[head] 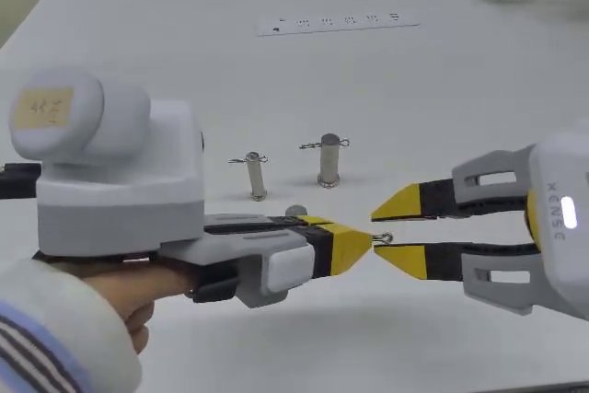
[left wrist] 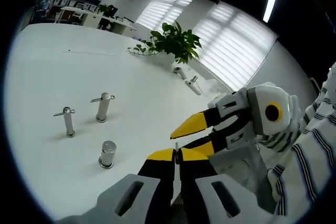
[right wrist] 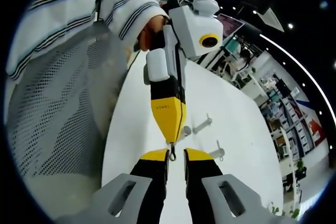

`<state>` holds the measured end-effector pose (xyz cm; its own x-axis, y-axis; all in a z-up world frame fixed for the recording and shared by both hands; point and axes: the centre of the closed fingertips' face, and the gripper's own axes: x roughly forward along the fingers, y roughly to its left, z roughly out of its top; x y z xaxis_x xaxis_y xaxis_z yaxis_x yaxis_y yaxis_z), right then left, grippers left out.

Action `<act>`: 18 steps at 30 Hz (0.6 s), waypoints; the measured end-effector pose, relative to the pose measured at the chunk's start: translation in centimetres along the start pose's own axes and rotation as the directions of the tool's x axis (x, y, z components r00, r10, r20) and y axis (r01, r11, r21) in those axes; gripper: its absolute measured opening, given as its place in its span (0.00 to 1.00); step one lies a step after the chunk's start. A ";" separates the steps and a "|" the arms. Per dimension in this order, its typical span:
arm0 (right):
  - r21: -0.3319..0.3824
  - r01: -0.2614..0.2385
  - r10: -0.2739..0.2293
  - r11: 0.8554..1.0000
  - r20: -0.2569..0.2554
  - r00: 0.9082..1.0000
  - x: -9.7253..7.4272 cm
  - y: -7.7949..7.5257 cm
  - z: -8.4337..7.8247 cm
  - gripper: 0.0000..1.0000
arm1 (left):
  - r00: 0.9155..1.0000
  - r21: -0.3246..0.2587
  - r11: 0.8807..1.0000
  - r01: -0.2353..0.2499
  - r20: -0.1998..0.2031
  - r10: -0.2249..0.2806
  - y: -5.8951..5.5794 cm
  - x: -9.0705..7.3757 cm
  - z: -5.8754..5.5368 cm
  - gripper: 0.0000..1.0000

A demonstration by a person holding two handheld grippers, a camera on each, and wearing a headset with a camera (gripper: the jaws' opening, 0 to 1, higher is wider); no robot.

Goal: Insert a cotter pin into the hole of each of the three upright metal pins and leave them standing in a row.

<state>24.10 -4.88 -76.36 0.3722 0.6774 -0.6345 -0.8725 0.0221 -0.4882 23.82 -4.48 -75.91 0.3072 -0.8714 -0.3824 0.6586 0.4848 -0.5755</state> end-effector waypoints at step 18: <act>0.426 -0.292 0.208 0.857 0.231 0.950 -0.2 2.3 1.3 0.14 | 0.991 0.400 0.907 0.135 -0.064 -0.119 -1.7 -1.4 -0.5 0.00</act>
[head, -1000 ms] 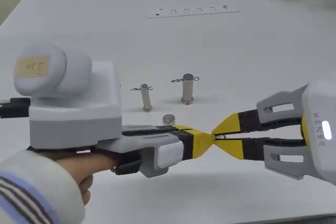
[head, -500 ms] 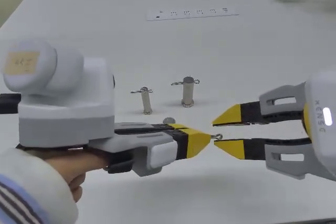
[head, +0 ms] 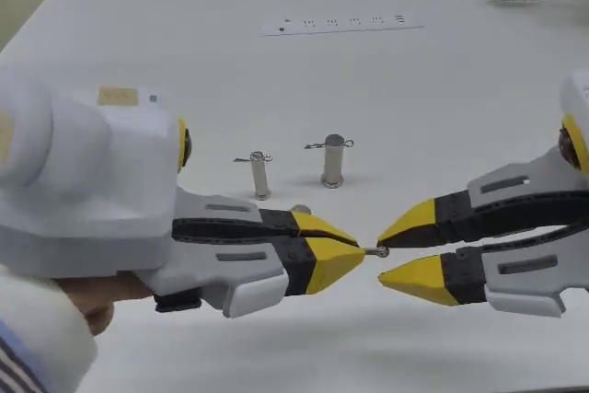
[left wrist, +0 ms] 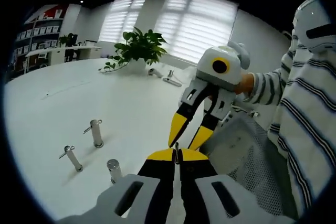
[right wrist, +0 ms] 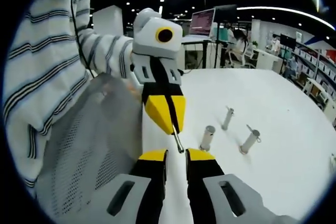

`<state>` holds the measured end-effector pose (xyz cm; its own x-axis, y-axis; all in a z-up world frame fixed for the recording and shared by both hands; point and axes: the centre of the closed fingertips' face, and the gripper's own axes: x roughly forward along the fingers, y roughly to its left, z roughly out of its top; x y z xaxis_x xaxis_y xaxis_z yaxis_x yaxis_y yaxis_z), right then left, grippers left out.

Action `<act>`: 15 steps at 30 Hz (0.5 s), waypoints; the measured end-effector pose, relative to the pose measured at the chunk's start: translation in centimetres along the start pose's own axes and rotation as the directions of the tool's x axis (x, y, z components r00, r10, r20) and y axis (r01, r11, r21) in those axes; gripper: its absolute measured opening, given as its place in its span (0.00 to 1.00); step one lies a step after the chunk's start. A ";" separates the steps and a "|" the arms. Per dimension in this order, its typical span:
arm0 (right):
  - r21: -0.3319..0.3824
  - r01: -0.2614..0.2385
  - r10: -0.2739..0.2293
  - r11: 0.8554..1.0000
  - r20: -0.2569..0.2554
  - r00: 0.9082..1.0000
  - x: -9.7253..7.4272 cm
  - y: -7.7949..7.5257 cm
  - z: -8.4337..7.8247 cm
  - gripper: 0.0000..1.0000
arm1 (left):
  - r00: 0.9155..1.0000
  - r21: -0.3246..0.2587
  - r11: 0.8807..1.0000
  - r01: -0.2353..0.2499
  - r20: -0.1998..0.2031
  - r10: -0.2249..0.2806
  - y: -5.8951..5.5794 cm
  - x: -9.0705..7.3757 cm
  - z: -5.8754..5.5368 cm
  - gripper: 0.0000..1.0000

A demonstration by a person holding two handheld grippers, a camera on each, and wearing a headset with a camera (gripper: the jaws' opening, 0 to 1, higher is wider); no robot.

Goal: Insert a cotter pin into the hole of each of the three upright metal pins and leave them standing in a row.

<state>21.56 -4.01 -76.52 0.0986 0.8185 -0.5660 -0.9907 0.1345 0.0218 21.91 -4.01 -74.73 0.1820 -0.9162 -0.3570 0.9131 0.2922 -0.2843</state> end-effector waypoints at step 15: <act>-0.015 -0.065 0.065 0.998 -0.008 0.998 0.7 1.5 -0.5 0.06 | 0.997 0.076 0.995 0.070 -0.048 -0.066 -0.8 0.1 -1.0 0.00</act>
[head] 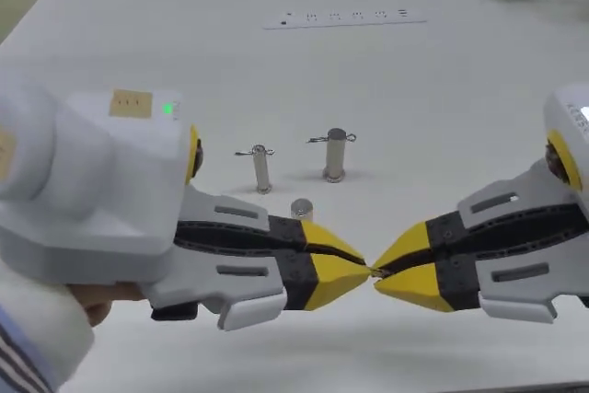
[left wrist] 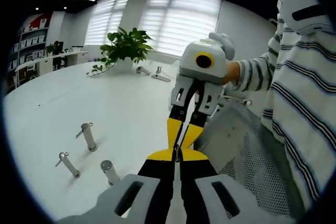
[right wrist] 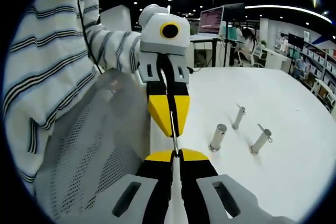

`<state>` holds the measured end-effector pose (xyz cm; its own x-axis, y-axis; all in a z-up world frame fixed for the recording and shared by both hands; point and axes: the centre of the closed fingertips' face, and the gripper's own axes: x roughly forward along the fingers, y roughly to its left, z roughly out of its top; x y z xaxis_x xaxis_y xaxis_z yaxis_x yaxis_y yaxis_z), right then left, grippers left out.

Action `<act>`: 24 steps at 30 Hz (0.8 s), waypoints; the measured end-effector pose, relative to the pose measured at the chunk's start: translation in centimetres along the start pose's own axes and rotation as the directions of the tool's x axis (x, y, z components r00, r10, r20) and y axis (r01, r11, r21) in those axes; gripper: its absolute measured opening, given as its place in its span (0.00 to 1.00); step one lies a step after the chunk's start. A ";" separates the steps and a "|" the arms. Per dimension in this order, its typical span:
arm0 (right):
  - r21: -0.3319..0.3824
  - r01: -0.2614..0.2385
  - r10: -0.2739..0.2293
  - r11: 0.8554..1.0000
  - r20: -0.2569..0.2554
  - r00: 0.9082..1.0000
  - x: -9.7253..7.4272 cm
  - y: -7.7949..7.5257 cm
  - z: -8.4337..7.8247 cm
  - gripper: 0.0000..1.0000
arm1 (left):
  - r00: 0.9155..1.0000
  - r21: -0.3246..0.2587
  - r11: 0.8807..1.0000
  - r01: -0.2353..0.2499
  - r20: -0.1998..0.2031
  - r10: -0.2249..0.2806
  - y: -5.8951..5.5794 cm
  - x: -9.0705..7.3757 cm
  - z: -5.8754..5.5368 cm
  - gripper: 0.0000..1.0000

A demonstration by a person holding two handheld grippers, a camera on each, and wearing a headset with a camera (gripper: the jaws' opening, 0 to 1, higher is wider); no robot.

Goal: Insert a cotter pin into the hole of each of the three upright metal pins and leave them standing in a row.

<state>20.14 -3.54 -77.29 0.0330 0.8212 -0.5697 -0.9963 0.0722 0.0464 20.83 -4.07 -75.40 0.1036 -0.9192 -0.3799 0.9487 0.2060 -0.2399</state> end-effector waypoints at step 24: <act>-0.101 -0.056 0.047 0.993 -0.086 0.995 -0.6 -2.0 0.4 0.05 | 0.997 0.168 0.982 -0.082 0.011 0.081 2.7 0.3 -0.8 0.09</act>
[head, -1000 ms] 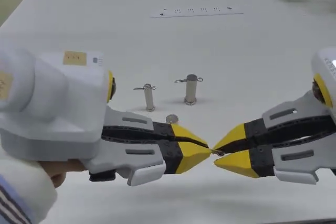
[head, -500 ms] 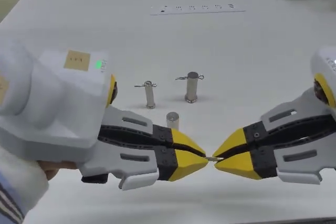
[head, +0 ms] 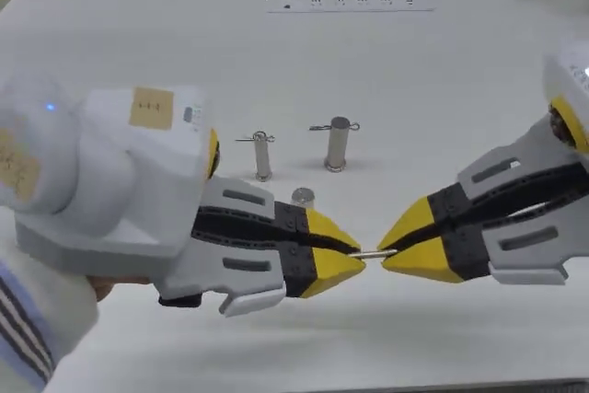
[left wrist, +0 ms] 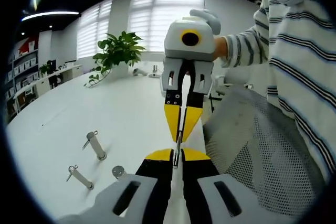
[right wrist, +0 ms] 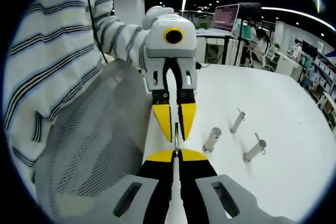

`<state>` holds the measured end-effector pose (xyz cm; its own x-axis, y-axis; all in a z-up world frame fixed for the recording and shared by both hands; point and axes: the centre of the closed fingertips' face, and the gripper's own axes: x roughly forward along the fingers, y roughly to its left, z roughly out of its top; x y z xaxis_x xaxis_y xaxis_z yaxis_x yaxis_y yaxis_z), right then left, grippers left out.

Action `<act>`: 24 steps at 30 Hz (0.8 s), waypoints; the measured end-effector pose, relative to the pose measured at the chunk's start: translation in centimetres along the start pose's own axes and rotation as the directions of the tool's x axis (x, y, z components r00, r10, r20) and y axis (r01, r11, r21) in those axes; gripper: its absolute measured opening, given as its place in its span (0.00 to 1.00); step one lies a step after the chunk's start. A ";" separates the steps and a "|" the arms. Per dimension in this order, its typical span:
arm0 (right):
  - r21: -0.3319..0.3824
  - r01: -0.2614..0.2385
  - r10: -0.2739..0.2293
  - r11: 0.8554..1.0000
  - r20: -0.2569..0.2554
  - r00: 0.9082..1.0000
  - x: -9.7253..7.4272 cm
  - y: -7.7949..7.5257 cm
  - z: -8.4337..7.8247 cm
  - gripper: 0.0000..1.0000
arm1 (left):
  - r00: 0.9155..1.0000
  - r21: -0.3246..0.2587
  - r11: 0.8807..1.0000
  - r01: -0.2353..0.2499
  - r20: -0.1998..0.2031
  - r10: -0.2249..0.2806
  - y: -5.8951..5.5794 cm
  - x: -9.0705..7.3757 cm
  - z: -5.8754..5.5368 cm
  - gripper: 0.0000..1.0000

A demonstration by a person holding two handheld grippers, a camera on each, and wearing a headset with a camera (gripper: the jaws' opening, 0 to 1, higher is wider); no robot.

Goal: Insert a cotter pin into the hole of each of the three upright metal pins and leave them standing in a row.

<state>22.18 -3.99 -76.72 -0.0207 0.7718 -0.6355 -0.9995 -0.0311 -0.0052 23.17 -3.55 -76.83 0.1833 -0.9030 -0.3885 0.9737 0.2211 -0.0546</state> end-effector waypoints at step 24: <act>0.126 0.108 -0.093 0.986 -0.114 0.989 2.1 -6.1 -3.3 0.05 | 0.963 -0.095 0.961 -0.261 -0.089 0.253 7.0 0.1 -6.2 0.25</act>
<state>28.33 -4.32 -80.58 0.0755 0.6940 -0.7160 -0.9909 0.1322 0.0236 29.20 0.23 -82.92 0.4111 -0.7813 -0.4697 0.8746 0.4834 -0.0386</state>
